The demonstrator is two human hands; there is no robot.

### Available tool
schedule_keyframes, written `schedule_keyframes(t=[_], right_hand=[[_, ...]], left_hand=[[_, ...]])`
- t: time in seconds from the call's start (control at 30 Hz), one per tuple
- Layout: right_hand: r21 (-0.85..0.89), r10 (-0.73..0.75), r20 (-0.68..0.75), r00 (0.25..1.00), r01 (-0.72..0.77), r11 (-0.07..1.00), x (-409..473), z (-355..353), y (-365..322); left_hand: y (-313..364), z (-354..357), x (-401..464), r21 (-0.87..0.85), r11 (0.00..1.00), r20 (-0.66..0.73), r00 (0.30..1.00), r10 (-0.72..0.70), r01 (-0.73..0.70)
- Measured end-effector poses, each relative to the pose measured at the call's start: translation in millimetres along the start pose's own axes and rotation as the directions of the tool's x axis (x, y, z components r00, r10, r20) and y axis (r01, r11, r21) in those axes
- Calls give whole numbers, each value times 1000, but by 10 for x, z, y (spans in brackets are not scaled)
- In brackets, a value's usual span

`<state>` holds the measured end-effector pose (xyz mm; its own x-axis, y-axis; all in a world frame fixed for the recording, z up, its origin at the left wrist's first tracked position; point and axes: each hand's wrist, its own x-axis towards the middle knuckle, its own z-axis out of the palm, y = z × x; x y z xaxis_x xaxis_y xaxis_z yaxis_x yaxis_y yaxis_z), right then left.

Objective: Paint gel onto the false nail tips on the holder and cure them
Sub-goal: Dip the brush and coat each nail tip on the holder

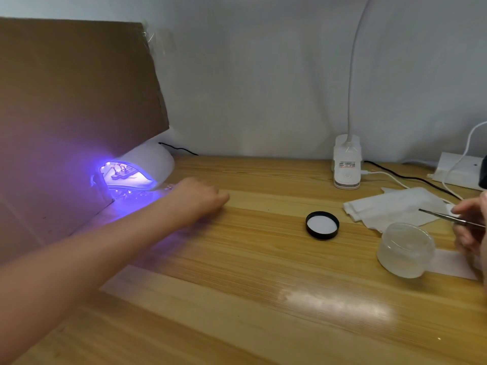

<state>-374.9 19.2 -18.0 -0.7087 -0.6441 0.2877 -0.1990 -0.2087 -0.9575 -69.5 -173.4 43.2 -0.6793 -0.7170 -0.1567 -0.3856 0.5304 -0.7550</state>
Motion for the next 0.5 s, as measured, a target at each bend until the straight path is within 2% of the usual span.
schedule_keyframes(t=[0.1, 0.23, 0.37, 0.5], right_hand=[[0, 72, -13, 997, -72, 997, 51, 27, 36], [13, 33, -1, 999, -33, 999, -56, 49, -60], [-2, -54, -21, 998, 54, 999, -130, 40, -83], [14, -60, -37, 997, 61, 998, -170, 55, -135]], left_hand=[[158, -170, 7, -41, 996, -98, 992, 77, -82], [442, -535, -153, -155, 964, -221, 958, 181, -218], [757, -876, -282, -199, 899, -397, 870, 291, -391], [1065, -1227, -361, -241, 798, -576, 743, 340, -552]])
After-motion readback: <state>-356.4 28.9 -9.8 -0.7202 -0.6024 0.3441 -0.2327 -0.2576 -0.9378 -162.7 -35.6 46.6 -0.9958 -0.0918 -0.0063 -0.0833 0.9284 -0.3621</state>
